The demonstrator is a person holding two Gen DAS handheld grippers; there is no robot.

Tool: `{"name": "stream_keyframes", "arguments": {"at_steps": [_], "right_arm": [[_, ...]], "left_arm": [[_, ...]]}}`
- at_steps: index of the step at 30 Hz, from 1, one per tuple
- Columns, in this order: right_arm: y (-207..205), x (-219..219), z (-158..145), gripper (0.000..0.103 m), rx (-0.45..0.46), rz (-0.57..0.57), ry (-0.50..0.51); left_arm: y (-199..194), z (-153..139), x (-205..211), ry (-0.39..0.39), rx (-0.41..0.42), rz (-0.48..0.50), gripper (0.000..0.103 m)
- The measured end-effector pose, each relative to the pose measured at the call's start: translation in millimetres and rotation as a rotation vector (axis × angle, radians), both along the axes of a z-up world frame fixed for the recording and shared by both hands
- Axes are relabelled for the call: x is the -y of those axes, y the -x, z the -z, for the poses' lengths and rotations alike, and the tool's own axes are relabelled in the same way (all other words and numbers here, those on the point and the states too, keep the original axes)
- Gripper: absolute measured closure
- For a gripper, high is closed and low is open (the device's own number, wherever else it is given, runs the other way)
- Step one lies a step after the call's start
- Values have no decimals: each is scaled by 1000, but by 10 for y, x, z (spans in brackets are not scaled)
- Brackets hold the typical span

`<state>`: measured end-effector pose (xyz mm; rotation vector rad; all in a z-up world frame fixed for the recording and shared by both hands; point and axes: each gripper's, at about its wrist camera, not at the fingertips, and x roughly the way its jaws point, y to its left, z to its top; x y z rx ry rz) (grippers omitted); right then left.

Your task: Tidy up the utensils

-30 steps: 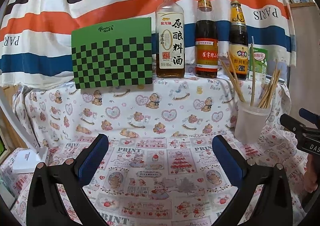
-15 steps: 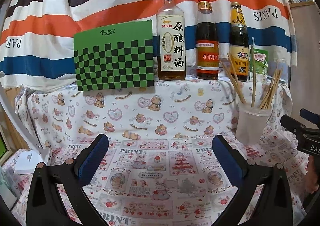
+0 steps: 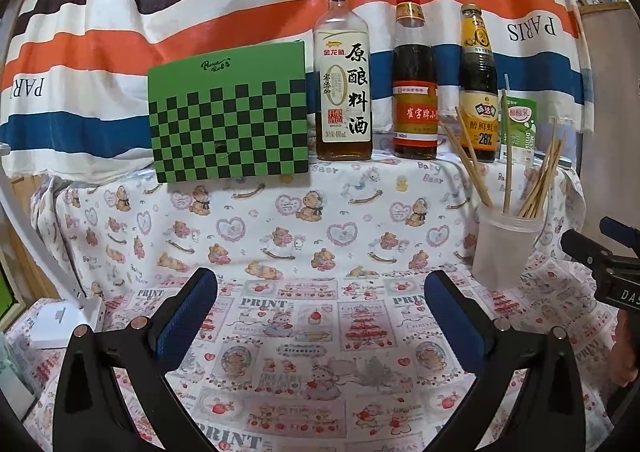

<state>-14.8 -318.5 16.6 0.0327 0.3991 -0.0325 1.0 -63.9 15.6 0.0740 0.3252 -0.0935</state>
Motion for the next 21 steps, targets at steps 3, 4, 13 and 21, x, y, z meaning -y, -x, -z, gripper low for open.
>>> {"name": "stream_keyframes", "arguments": {"at_steps": [3,4,13,21], "right_arm": [[-2,2,-1,0,-1,1,-1],[2,-1,-2,0,0,2,-1],[-2,-5,-1,0,-4,3,0],[1,-8,-3,0,-1,3,2]], "left_arm": [[2,-1,0,-2,-1,-2,0],[-2,0,1,-3,-1,0,0],[-14,2,6,-6,-6,1,0],[-15,8,9,-4,-6,7,0]]}}
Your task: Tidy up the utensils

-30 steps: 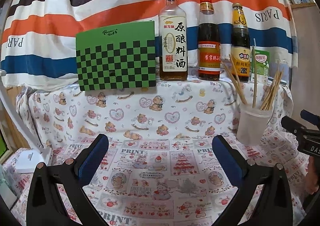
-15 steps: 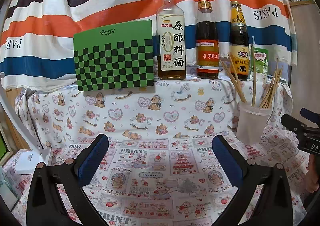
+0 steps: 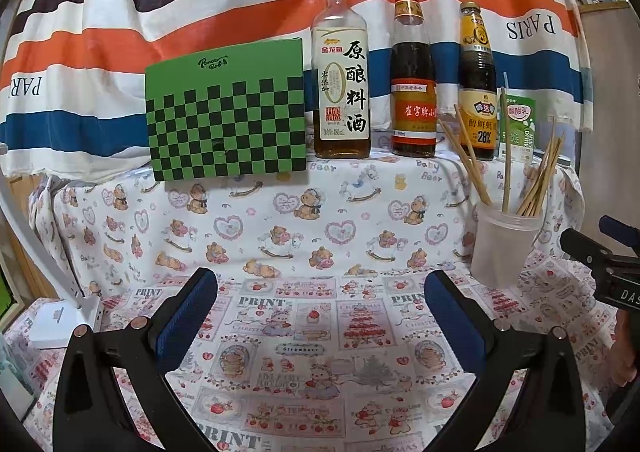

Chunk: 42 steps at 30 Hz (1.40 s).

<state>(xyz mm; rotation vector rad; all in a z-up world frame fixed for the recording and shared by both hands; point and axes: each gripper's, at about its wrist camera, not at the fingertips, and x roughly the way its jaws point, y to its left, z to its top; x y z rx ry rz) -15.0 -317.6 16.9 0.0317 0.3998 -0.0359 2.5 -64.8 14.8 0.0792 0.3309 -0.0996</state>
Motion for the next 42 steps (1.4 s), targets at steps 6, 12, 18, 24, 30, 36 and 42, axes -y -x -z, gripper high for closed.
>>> {"name": "stream_keyframes", "arguments": {"at_steps": [6,12,18,24,30,36,42], "right_arm": [[-3,-18,0,0,-1,-10,3],[0,-16,3,0,-1,-7,3],[-2,3,6,0,-1,-1,-5],[-11,-37,7,0,-6,-18,15],[-21,-1,15,0,-13,-6,-3],[-13,-12,11,0,-11,-7,1],[-14,2,15,0,-13,3,-5]], "left_arm": [[-5,2,-8,3,-8,-5,0],[-12,-5,-15,5,-12,-10,0],[-25,-4,-17,1,-14,-14,0],[-41,2,1,-7,-22,-7,0],[-26,0,27,-19,-15,-9,0],[-23,-4,41,-25,-13,-7,0],[-28,0,36,-22,-15,-8,0]]}}
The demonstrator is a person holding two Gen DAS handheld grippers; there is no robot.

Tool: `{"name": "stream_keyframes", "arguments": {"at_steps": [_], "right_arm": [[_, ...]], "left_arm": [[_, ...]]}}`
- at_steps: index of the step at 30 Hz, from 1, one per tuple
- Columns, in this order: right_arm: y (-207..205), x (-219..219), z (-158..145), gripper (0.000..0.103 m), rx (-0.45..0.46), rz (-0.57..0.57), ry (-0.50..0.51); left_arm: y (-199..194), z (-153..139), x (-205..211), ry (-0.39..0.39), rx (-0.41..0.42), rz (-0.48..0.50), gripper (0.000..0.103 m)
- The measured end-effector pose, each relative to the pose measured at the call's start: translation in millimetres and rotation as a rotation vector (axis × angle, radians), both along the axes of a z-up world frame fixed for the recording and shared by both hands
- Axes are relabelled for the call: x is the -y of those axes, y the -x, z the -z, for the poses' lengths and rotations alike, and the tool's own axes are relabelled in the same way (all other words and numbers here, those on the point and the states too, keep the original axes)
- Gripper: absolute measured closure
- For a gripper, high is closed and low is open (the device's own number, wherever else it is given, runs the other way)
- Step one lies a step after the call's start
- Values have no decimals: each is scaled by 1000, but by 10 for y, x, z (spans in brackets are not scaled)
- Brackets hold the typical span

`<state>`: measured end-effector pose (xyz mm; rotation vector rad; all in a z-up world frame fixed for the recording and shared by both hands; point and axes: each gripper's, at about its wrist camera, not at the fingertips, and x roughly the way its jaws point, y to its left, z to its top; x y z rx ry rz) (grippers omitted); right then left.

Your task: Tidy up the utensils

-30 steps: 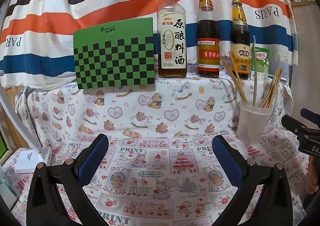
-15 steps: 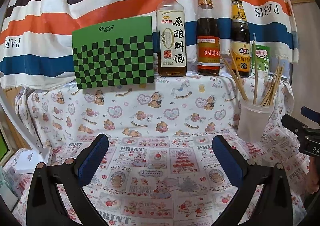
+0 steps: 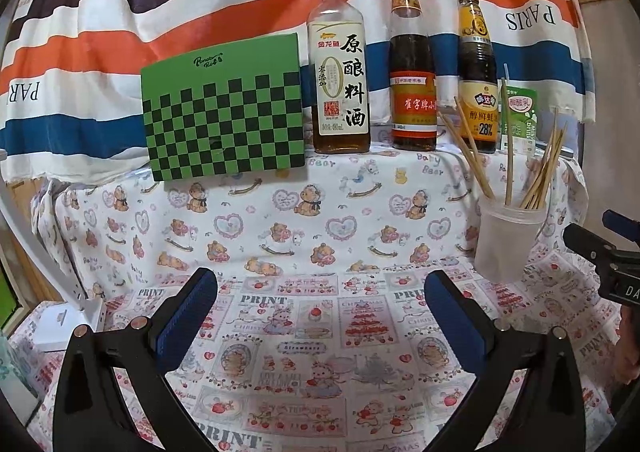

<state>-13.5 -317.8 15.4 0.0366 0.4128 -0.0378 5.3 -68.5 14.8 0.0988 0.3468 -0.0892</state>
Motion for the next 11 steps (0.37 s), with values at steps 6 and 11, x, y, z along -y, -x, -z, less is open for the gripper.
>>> {"name": "stream_keyframes", "arguments": {"at_steps": [6,11], "right_arm": [[-45,-35,15,0,-26,-18,13],[-42,-24,15,0,-27,-5,10]], "left_arm": [[-26,18,6,-1,-15,2,0],[-62,26,-12,9,-36,1,0]]}}
